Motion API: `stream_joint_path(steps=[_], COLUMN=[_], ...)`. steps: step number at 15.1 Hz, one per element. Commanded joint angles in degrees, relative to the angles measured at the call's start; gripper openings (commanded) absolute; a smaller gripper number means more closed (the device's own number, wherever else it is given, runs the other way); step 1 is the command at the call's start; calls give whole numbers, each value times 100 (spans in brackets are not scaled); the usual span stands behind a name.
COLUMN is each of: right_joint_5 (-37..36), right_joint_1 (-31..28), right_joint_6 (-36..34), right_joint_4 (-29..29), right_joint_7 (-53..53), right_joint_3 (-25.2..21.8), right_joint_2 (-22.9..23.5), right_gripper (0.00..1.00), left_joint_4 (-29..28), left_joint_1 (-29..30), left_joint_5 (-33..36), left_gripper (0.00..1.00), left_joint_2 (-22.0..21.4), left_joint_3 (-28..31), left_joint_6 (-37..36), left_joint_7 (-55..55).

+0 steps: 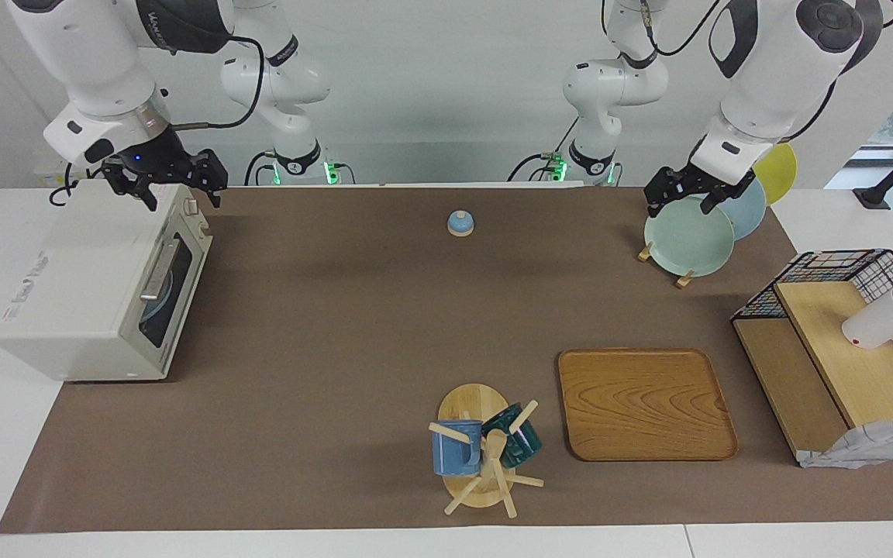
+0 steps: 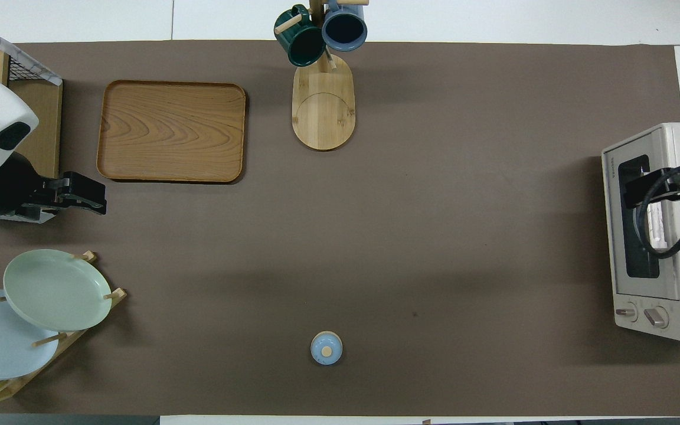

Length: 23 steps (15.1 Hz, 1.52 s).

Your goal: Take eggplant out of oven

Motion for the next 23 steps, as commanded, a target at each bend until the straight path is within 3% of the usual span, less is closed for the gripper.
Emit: stream_joint_path(steps=[1, 21, 22, 23], right_joint_5=[202, 255, 264, 264], right_joint_1=[-27, -9, -9, -9], right_joint_6=[82, 222, 214, 170], right_joint_4=[-94, -103, -155, -182], right_joint_7=[97, -17, -104, -131], right_joint_3=[25, 43, 52, 43], right_joint_2=[-107, -116, -134, -177], right_gripper=[100, 100, 74, 23], left_joint_4=[-67, -67, -67, -67], left_joint_1=[114, 114, 114, 114], left_joint_5=[-46, -37, -46, -46], left_gripper=[100, 100, 100, 100], left_joint_2=[-79, -79, -70, -70], left_joint_3=[-65, -65, -65, -65], left_joint_6=[54, 54, 54, 54], left_joint_7=[31, 31, 31, 31])
